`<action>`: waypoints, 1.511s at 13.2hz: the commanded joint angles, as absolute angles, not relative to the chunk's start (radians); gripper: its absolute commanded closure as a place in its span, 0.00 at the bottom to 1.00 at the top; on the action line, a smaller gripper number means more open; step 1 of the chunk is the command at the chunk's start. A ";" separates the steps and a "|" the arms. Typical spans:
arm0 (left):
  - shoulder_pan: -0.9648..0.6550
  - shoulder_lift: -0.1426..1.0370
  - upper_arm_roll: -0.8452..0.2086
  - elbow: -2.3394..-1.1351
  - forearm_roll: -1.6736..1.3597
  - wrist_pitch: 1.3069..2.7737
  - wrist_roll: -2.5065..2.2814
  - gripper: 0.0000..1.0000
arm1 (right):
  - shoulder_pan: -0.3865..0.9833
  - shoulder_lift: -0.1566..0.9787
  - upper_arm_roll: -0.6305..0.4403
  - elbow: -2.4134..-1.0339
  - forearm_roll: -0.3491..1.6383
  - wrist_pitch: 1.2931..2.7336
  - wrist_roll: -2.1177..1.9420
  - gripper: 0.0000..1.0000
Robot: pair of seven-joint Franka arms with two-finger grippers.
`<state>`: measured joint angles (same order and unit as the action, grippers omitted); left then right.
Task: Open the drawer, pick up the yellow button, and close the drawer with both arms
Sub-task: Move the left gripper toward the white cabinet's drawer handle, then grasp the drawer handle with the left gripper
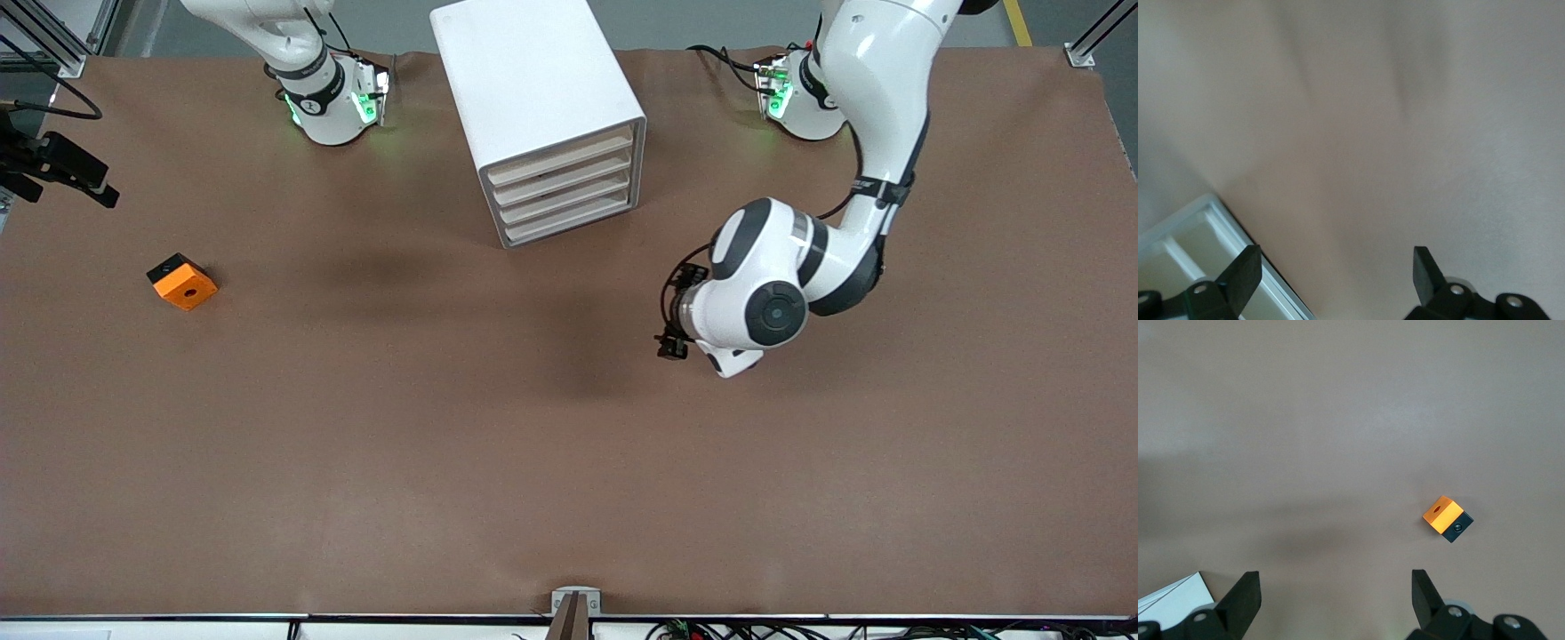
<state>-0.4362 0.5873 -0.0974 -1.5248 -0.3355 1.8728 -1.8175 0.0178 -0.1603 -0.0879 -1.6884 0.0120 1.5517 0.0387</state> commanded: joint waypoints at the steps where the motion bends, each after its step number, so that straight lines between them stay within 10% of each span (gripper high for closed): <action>1: -0.446 0.633 -0.103 -1.482 -0.473 1.852 -1.965 0.00 | 0.017 -0.156 -0.084 -1.675 0.005 1.540 0.034 0.00; 11: -0.497 0.699 -0.117 -1.488 -0.842 1.422 -2.052 0.00 | 0.061 -0.143 -0.084 -1.675 0.000 1.539 0.037 0.00; 20: -0.537 0.773 -0.118 -1.479 -1.011 1.355 -2.345 0.32 | 0.086 -0.126 -0.084 -1.675 0.006 1.539 0.048 0.00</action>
<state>-0.5460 0.7662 -0.1153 -1.5062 -0.9911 1.3982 -2.2782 0.0805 -0.1293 -0.0818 -1.6888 0.0127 1.5479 0.0380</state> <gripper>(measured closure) 0.322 0.000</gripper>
